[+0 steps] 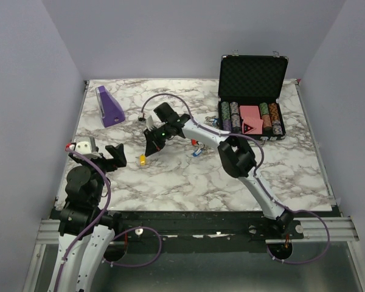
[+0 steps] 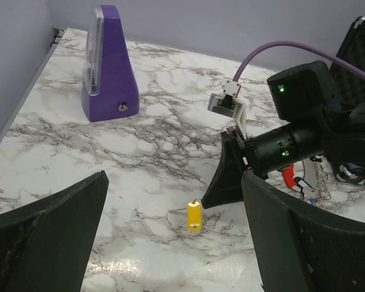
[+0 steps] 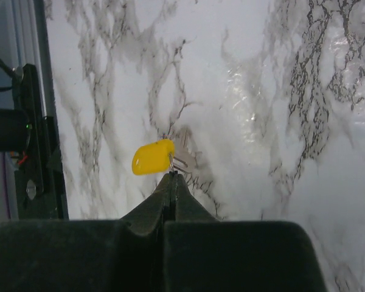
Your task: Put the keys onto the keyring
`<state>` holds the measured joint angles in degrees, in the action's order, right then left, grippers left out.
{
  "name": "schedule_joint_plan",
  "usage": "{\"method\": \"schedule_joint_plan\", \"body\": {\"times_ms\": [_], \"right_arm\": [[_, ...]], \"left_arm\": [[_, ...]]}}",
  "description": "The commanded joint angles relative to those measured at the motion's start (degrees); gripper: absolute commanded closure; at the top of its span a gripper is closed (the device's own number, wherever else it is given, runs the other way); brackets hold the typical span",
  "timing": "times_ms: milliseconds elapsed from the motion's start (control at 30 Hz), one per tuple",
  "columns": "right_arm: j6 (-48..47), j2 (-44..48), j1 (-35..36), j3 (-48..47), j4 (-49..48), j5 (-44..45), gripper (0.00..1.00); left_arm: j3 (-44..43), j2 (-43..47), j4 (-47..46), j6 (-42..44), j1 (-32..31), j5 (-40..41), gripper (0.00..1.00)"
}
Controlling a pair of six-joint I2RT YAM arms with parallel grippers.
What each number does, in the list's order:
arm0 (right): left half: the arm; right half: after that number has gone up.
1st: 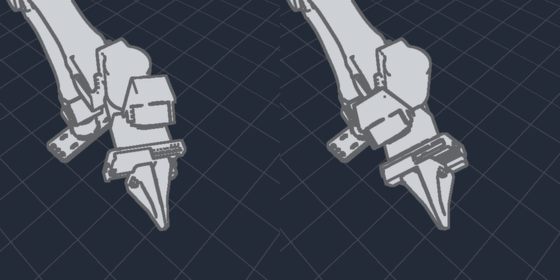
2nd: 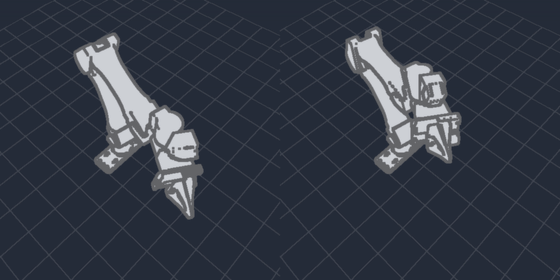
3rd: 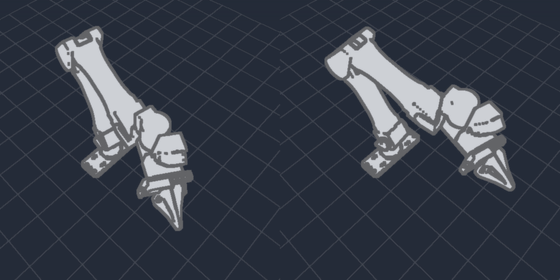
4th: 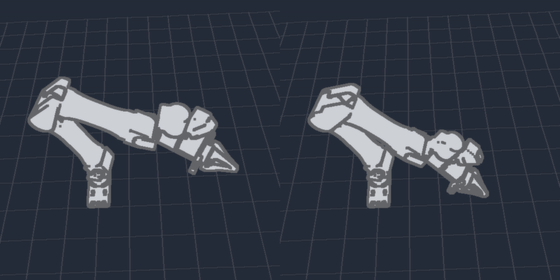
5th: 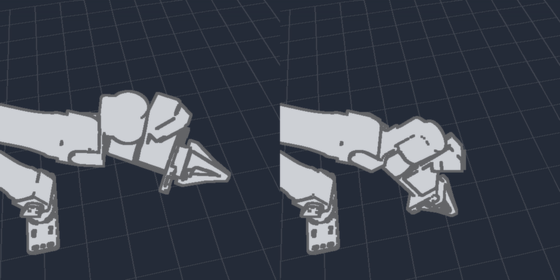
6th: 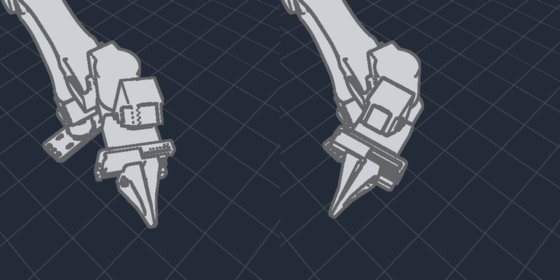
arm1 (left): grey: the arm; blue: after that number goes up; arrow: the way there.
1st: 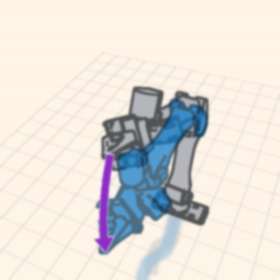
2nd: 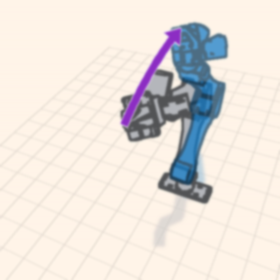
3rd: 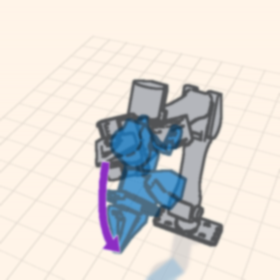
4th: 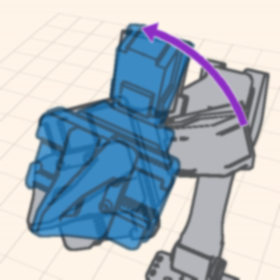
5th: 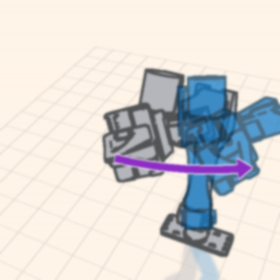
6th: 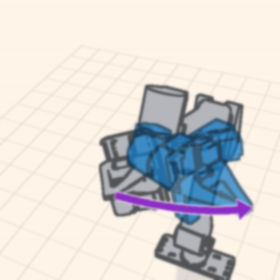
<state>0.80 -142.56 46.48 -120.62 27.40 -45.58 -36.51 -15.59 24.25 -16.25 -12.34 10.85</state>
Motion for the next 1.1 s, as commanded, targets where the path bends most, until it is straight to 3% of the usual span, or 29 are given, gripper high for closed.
{"method": "schedule_joint_plan", "body": {"times_ms": [0,233,433,767,1067], "right_arm": [[-10.27,10.53,-0.51,7.92,2.04,-6.09,0.99],[-29.41,26.61,-0.51,25.06,7.13,-2.41,0.99],[-43.5,41.55,-0.69,39.47,13.82,-8.02,0.99],[-37.02,59.23,-2.44,55.13,7.33,-17.69,0.99],[-29.36,62.32,-12.46,59.8,0.64,-24.91,0.99]], "left_arm": [[1.35,0.04,-3.76,0.96,0.3,-9.59,0.01],[7.32,2.5,-15.96,-1.85,0.12,-34.46,0.05],[11.11,3.2,-23.63,-12.91,-0.84,-44.77,0.08],[19.63,10.93,-27.67,-24.08,-5.06,-48.2,0.18],[20.78,4.62,-32.95,-24.1,-11.73,-45.05,0.2]]}}
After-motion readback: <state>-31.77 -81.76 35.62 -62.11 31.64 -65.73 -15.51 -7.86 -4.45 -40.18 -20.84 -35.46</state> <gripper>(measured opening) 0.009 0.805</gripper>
